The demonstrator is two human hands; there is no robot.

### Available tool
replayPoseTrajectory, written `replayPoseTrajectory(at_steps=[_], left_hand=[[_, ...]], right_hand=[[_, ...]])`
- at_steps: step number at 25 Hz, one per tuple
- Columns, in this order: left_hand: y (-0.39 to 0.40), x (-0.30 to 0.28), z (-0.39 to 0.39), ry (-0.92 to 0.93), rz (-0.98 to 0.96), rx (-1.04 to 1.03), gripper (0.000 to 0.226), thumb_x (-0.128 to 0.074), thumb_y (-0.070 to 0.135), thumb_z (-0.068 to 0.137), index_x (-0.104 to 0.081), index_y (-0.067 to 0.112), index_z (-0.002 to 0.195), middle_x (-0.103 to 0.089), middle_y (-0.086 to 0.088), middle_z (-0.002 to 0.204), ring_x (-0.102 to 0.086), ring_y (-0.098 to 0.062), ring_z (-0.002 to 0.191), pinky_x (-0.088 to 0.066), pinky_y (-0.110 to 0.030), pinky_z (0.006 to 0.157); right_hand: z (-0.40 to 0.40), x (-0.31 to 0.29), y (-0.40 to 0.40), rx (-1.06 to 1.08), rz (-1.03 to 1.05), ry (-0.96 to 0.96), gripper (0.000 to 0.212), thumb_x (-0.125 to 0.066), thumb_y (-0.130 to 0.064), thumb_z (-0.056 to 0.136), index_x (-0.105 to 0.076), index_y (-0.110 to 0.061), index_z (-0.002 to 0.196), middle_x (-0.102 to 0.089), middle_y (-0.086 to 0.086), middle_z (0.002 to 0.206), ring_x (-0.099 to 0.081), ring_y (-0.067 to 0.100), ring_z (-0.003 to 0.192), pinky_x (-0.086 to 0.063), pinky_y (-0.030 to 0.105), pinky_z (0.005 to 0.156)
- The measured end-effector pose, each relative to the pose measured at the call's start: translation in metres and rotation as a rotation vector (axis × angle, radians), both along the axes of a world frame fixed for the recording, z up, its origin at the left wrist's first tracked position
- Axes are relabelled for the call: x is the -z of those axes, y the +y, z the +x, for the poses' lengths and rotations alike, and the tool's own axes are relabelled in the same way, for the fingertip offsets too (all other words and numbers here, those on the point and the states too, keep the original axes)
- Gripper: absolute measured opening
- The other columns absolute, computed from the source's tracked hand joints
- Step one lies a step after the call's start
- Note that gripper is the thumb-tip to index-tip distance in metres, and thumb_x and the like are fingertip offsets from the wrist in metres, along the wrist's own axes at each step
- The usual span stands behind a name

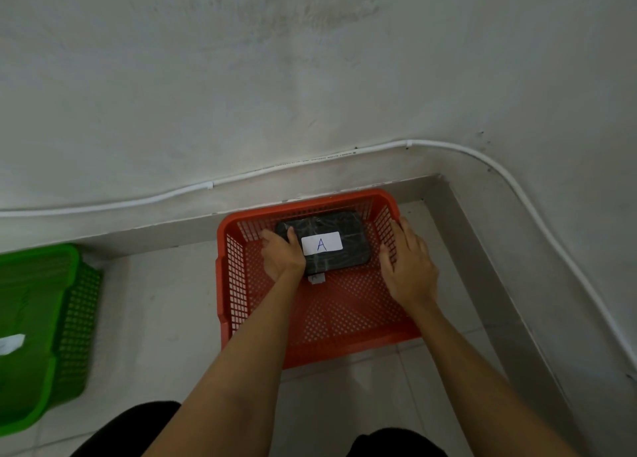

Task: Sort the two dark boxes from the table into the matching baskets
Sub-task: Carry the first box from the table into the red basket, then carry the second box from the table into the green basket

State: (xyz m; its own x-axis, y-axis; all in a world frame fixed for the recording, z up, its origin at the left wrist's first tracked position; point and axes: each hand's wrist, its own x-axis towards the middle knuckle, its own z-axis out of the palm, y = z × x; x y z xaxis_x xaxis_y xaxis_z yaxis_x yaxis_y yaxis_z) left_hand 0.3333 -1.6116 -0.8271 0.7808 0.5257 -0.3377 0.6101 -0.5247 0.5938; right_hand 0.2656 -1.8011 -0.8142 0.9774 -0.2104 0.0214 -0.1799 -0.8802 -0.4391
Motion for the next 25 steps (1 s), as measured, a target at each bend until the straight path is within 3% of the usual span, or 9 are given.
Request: replayPoseTrajectory(at_steps=[4, 7, 13, 20, 25], left_hand=[[0.013, -0.044, -0.003, 0.067, 0.021, 0.043, 0.056, -0.038, 0.036, 0.097, -0.031, -0.004, 0.135, -0.043, -0.026, 0.139, -0.046, -0.041, 0.124, -0.041, -0.047, 0.099], [0.036, -0.116, -0.018, 0.082, 0.083, 0.192, 0.05, -0.039, 0.031, 0.097, -0.035, -0.005, 0.132, -0.044, -0.027, 0.137, -0.045, -0.04, 0.124, -0.04, -0.047, 0.099], [0.081, -0.338, -0.048, 0.066, 0.28, 0.452, 0.042, -0.037, 0.029, 0.096, -0.043, 0.001, 0.127, -0.049, -0.02, 0.129, -0.049, -0.036, 0.117, -0.042, -0.047, 0.095], [0.158, -0.637, -0.077, -0.123, 0.494, 0.444, 0.038, -0.037, 0.028, 0.096, -0.046, 0.004, 0.124, -0.054, -0.015, 0.123, -0.053, -0.032, 0.108, -0.044, -0.041, 0.087], [0.226, -0.788, -0.119, -0.258, 0.556, 0.317, 0.04, -0.039, 0.028, 0.096, -0.042, 0.005, 0.129, -0.053, -0.016, 0.127, -0.053, -0.033, 0.11, -0.044, -0.042, 0.09]], right_hand=[[0.002, -0.021, -0.005, -0.091, 0.035, 0.18, 0.057, -0.032, -0.038, 0.096, -0.027, -0.016, 0.147, -0.024, 0.005, 0.158, -0.029, 0.029, 0.141, -0.028, 0.053, 0.112], [0.003, -0.09, 0.001, -0.094, -0.05, 0.294, 0.053, -0.03, -0.033, 0.099, -0.021, -0.017, 0.149, -0.017, 0.005, 0.16, -0.016, 0.027, 0.146, -0.011, 0.057, 0.116], [0.005, -0.333, 0.048, -0.206, -0.158, 0.243, 0.051, -0.029, -0.031, 0.099, -0.024, -0.013, 0.147, -0.014, 0.006, 0.16, -0.014, 0.024, 0.147, -0.012, 0.055, 0.118], [-0.003, -0.63, 0.118, -0.318, -0.236, 0.14, 0.052, -0.023, -0.035, 0.1, -0.017, -0.015, 0.148, -0.008, 0.004, 0.161, -0.01, 0.02, 0.148, -0.007, 0.049, 0.12], [-0.021, -0.777, 0.187, -0.46, -0.274, -0.008, 0.054, -0.024, -0.037, 0.1, -0.018, -0.015, 0.148, -0.011, 0.006, 0.161, -0.011, 0.02, 0.148, -0.007, 0.049, 0.12]])
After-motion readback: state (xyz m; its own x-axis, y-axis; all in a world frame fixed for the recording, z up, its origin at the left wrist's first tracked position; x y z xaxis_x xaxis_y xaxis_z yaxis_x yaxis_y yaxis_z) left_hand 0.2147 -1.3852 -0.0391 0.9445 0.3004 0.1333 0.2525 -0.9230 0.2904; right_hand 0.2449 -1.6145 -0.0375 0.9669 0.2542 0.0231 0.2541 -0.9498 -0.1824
